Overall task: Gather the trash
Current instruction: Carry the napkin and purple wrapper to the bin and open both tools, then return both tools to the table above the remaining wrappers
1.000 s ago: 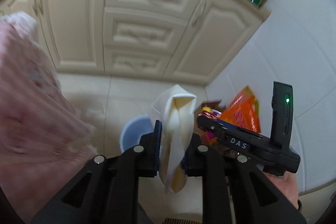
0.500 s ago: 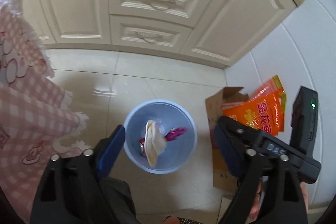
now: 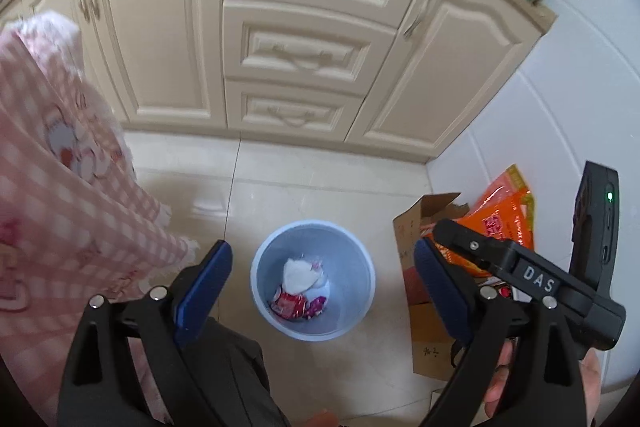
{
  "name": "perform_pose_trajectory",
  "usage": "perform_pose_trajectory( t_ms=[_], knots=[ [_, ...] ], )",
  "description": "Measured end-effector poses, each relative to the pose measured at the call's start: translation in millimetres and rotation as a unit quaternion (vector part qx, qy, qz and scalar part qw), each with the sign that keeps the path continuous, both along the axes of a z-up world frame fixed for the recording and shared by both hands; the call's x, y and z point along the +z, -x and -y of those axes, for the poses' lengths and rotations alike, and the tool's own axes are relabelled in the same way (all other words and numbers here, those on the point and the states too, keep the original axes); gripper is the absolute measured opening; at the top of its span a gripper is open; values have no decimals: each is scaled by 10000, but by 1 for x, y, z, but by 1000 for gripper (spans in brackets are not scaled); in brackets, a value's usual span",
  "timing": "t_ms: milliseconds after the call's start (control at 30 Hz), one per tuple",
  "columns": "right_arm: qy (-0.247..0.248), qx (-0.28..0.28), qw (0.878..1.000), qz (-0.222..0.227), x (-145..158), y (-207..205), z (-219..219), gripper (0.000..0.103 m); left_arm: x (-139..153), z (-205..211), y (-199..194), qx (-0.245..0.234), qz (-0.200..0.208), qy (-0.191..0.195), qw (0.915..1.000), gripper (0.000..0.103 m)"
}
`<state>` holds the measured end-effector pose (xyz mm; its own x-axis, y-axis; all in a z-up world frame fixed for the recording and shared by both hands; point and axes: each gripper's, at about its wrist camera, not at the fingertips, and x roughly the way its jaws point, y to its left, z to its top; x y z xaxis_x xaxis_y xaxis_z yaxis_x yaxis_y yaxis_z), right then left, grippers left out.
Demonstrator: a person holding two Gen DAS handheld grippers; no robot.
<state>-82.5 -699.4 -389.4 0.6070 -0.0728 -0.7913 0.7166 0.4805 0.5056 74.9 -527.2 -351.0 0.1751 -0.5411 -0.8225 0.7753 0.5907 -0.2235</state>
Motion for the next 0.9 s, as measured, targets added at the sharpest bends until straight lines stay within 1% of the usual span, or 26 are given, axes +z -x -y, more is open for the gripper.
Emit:
perform_pose_trajectory(
  t_ms=[200, 367, 467, 600, 667, 800, 900],
  knots=[
    [405, 145, 9985, 336, 61, -5, -26, 97, 48, -30, 15, -131, 269, 363, 9989, 91],
    [750, 334, 9944, 669, 112, -14, -57, 97, 93, -72, 21, -50, 595, 675, 9959, 91],
    [997, 567, 9896, 869, 145, -26, -84, 97, 121, -104, 23, 44, 852, 856, 9927, 92],
    [1303, 1022, 9796, 1139, 185, -47, -127, 97, 155, -151, 21, 246, 1188, 1059, 9870, 92],
    [1425, 1233, 9737, 1282, 203, -58, -150, 97, 168, -172, 18, 388, 1327, 1113, 9841, 93],
    [1615, 1583, 9626, 1492, 228, -77, -192, 97, 191, -222, 9, 759, 1602, 1233, 9764, 93],
    [1705, 1833, 9545, 1621, 241, -88, -220, 97, 208, -261, 1, 1087, 1904, 1255, 9676, 94]
  ],
)
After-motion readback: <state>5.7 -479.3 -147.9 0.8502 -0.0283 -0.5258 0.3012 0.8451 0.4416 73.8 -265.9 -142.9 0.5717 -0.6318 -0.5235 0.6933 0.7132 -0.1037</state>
